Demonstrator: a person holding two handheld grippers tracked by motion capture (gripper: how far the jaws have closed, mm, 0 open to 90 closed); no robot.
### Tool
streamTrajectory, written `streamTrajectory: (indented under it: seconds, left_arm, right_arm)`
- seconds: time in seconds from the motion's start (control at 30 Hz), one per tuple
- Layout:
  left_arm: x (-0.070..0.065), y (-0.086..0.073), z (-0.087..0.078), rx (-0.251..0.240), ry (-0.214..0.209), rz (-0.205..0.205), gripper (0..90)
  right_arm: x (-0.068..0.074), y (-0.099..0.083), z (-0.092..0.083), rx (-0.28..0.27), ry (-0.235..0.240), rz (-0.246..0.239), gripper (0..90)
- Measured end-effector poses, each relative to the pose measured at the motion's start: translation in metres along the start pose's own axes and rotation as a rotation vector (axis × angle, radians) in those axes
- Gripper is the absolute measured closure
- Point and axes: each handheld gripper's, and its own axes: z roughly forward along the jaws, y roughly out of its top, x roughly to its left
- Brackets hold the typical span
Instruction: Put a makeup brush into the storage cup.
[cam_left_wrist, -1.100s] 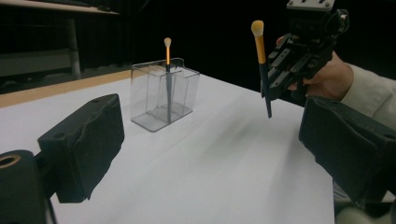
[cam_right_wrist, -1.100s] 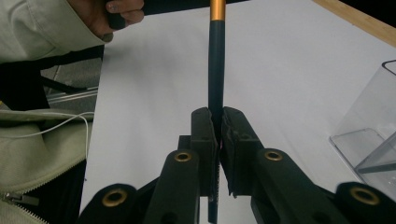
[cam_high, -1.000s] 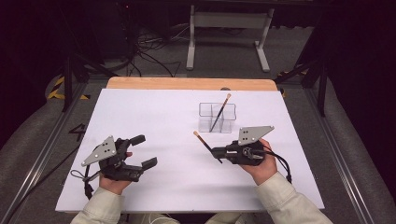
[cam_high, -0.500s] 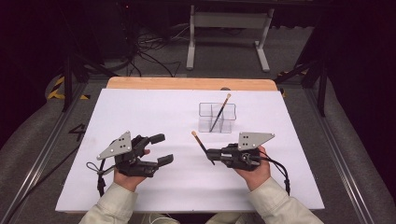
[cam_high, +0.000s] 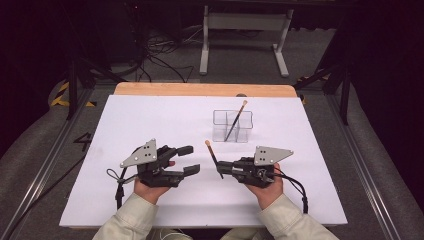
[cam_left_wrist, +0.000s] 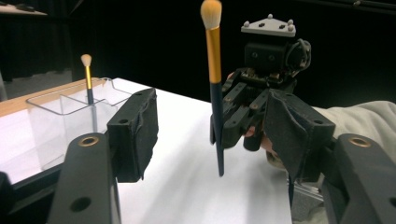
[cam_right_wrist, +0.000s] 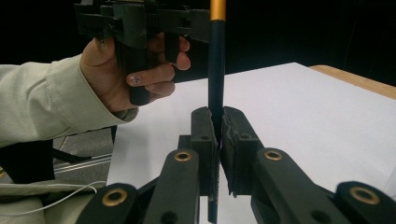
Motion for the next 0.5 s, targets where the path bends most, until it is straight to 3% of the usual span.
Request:
streamTrajectory:
  seconds: [0.5]
  left_arm:
    - [-0.004,0.0,0.018,0.043,0.014,0.001,61.4]
  right_arm:
    - [0.001,-0.006,0.007,0.01,0.006,0.015,83.9]
